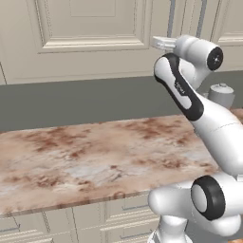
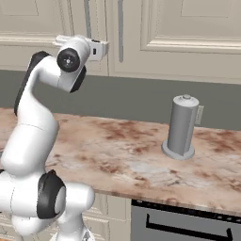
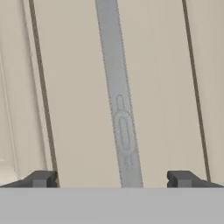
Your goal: Open the cabinet directly in front. Then move the liquor and the mug to the dining counter with the jar on it.
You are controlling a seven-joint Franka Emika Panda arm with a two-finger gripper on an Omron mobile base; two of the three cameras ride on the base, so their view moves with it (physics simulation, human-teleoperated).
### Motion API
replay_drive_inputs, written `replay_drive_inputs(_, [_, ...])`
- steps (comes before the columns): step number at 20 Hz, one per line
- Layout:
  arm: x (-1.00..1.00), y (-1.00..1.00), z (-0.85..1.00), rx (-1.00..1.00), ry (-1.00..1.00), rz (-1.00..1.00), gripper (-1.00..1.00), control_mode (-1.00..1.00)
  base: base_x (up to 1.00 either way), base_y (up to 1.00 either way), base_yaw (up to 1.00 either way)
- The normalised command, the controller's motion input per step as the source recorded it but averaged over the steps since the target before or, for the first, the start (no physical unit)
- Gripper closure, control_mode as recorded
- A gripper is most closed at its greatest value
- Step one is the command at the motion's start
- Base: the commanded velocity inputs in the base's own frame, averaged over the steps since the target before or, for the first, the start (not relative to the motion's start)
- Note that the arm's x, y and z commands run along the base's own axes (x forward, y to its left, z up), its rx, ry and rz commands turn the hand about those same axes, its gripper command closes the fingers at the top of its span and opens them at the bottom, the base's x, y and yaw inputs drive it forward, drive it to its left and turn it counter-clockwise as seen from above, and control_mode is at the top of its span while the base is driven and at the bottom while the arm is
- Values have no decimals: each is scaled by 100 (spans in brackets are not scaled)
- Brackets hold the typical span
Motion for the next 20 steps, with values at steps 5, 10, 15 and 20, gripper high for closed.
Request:
replay_drive_inputs(5, [100,0,-13,0,3,0,-100,-100,0,0,0])
replay_drive_inputs(10, [72,0,-10,0,3,0,100,-100,0,0,0])
replay_drive_inputs(15, [0,0,0,0,0,0,100,-100,0,0,0])
replay_drive_inputs(20, [-11,0,6,0,-1,0,100,-100,0,0,0])
